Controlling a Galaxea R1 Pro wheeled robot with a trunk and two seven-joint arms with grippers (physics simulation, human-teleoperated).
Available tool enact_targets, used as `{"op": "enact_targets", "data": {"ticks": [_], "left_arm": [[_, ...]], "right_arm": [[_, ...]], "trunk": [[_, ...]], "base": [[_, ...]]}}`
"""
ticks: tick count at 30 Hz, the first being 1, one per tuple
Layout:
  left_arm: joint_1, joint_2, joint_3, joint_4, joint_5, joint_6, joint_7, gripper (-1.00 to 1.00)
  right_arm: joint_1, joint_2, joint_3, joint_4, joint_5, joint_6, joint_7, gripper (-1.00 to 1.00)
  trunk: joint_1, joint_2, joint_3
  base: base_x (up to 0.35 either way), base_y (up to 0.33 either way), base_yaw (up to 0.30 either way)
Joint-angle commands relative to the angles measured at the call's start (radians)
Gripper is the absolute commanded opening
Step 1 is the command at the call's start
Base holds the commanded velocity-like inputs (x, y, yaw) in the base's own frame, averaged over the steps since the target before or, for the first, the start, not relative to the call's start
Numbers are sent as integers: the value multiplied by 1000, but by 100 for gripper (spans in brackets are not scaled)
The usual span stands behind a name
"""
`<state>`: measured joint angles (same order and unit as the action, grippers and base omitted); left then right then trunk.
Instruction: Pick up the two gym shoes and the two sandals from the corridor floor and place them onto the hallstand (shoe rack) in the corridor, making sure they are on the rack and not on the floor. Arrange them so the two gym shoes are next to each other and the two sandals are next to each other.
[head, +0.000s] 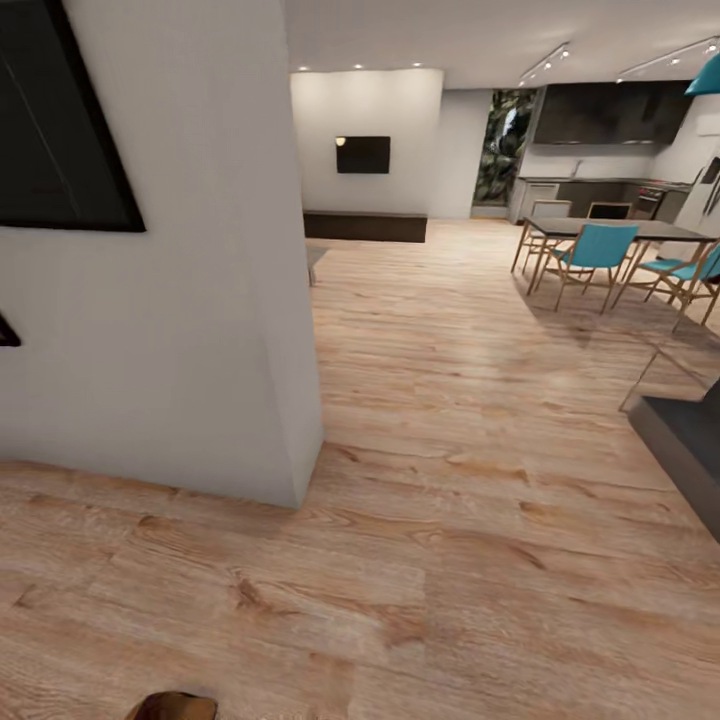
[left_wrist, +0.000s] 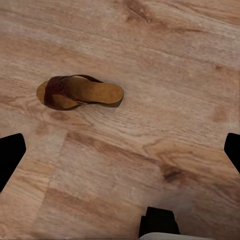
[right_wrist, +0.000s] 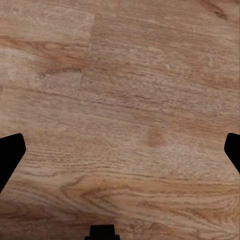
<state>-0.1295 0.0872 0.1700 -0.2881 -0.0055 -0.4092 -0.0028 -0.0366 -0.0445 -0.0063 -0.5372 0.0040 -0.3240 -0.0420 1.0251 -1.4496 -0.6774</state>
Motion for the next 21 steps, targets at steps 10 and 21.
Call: {"op": "enact_targets", "data": {"ticks": [10, 21], "left_arm": [[-1, 0, 7, 1, 3, -3, 0, 100], [-1, 6, 19, 1, 14, -3, 2, 100]], "right_arm": [[0, 0, 0, 0, 1, -3, -3, 100], [0, 0, 0, 0, 1, -3, -3, 100]], "trunk": [[0, 0, -5], [0, 0, -10]], "base": [[0, 0, 279], [0, 0, 279]]}}
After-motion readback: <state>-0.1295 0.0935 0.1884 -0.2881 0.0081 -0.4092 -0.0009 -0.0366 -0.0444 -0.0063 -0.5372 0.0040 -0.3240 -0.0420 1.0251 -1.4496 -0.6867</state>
